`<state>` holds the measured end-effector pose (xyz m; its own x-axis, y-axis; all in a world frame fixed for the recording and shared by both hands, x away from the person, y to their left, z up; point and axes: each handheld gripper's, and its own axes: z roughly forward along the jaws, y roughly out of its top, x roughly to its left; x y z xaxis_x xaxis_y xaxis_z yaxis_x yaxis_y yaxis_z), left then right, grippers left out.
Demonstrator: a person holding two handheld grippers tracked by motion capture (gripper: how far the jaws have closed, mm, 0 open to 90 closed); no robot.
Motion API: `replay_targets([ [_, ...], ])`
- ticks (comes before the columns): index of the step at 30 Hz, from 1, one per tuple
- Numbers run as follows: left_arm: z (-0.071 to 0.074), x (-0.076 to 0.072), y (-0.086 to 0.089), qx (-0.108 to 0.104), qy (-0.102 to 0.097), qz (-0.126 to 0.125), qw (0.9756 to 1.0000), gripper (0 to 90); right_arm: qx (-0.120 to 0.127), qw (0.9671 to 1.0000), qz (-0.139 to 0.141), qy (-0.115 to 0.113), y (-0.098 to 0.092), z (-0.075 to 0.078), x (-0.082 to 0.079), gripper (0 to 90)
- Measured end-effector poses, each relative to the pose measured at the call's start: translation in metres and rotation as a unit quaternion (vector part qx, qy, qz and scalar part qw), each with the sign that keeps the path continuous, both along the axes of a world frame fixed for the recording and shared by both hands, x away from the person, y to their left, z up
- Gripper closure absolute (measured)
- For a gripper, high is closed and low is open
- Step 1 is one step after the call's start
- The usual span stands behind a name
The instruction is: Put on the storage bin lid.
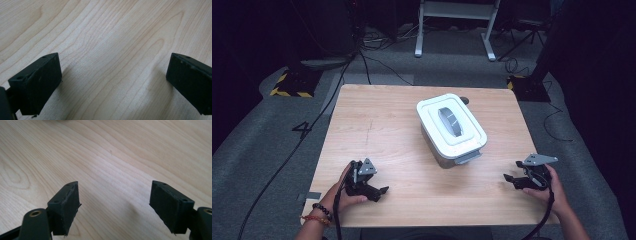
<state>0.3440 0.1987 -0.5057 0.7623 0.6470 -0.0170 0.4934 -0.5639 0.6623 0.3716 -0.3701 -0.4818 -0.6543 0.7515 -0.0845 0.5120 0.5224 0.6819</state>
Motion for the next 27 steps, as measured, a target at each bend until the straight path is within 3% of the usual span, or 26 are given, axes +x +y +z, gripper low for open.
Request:
replay_targets([
  [6,0.0,0.0,0.0,0.0,0.0,-0.001,1.0,0.3,0.018,0.9995,-0.023,0.013,-0.016,-0.013,-0.004,22.8],
  [8,0.0,0.001,0.0,-0.001,0.0,-0.001,1.0,0.3,0.034,0.9989,-0.029,0.016,-0.021,-0.015,-0.006,22.5],
  [13,0.0,0.001,0.0,-0.001,0.0,0.0,1.0,0.3,0.06,0.9972,-0.045,-0.008,-0.031,-0.022,-0.015,22.6],
  [27,0.0,0.0,0.0,0.0,-0.001,0.003,1.0,0.4,0.059,0.9968,-0.054,-0.01,-0.03,-0.022,-0.016,22.2],
])
